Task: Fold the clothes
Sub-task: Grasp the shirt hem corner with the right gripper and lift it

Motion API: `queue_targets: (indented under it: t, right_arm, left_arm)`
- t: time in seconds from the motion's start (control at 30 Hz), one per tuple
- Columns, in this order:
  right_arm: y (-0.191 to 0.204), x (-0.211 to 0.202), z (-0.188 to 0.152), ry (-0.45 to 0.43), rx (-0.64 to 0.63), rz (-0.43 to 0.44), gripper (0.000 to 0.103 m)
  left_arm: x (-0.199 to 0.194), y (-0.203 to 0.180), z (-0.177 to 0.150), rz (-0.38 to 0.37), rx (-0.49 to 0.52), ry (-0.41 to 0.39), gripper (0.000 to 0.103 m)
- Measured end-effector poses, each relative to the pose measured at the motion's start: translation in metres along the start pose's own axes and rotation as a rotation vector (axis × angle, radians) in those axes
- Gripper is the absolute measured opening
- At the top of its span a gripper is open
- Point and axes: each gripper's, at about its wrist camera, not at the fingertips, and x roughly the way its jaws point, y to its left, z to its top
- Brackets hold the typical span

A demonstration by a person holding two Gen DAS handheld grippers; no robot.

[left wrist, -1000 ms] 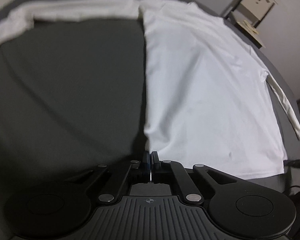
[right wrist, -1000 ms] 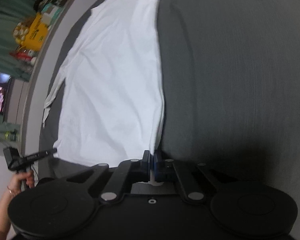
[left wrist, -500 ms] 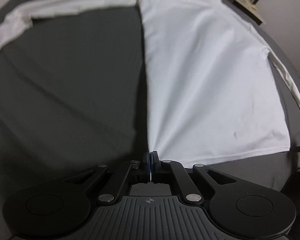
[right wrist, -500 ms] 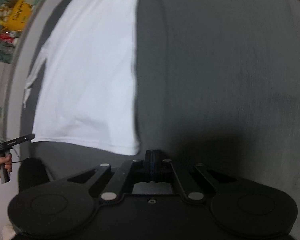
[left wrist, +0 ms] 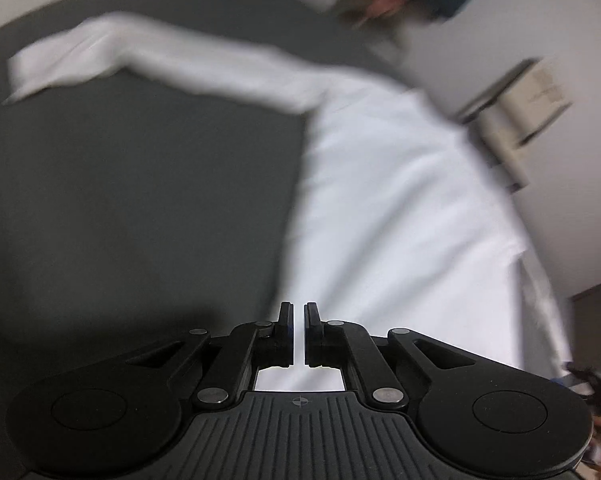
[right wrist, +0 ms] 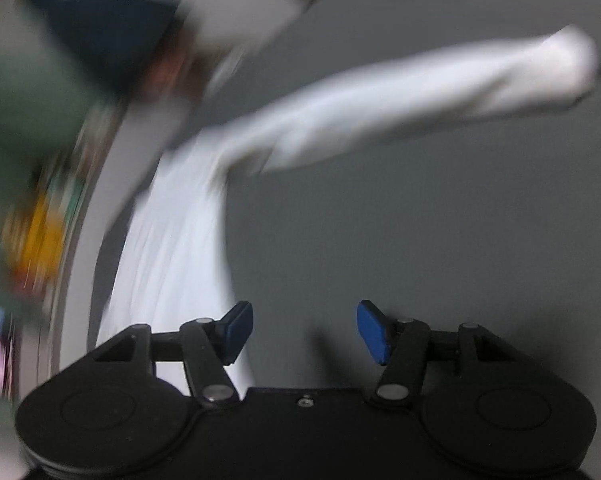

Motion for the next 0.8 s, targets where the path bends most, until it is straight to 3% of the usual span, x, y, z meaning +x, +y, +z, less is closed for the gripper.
queue_targets:
  t: [0.13,0.23,0.33,0.4,0.47,0.53,0.57,0.67,0.73,0.8]
  right_arm:
    - [-0.051,-0.02,0.042,-0.227,0.166,-0.184,0.057]
    - [-0.077,-0.025,0.062,-0.312,0.229,-0.239,0.057]
    - [-0.089,-0.022,0.075,-0.36,0.225,-0.302,0.057]
    - [-0.093,-0.016,0.084,-0.388,0.197,-0.344,0.057]
    - [-0.099,-0.007,0.092,-0.377,0.169,-0.307,0.051]
    - [-0.097,0.009,0.092,-0.338,0.155,-0.211,0.024]
    - [-0.093,0.014,0.094,-0.329,0.148,-0.173,0.005]
    - [-0.072,0.01,0.106,-0.382,0.073,-0.054,0.005]
    - [-0.059,-0.008,0.113,-0.48,0.059,0.094,0.005]
    - [-0.049,-0.029,0.118,-0.6,0.058,0.184,0.005]
  left_arm:
    - [0.034,-0.065,-0.009,-0.208,0.076,-0.096,0.002]
    - [0.079,-0.107,-0.024,-0.36,0.028,-0.098,0.002]
    - [0.12,-0.134,-0.047,-0.431,0.009,-0.066,0.002]
    - [0.139,-0.141,-0.063,-0.429,0.046,-0.058,0.002]
    - [0.151,-0.145,-0.077,-0.435,0.091,-0.067,0.002]
    - [0.158,-0.144,-0.087,-0.43,0.161,-0.083,0.002]
    - [0.16,-0.142,-0.089,-0.416,0.206,-0.083,0.002]
    - [0.168,-0.143,-0.093,-0.347,0.281,-0.057,0.002]
    - [0.172,-0.133,-0.093,-0.349,0.227,-0.048,0.002]
    - [0.174,-0.123,-0.091,-0.383,0.162,-0.051,0.002]
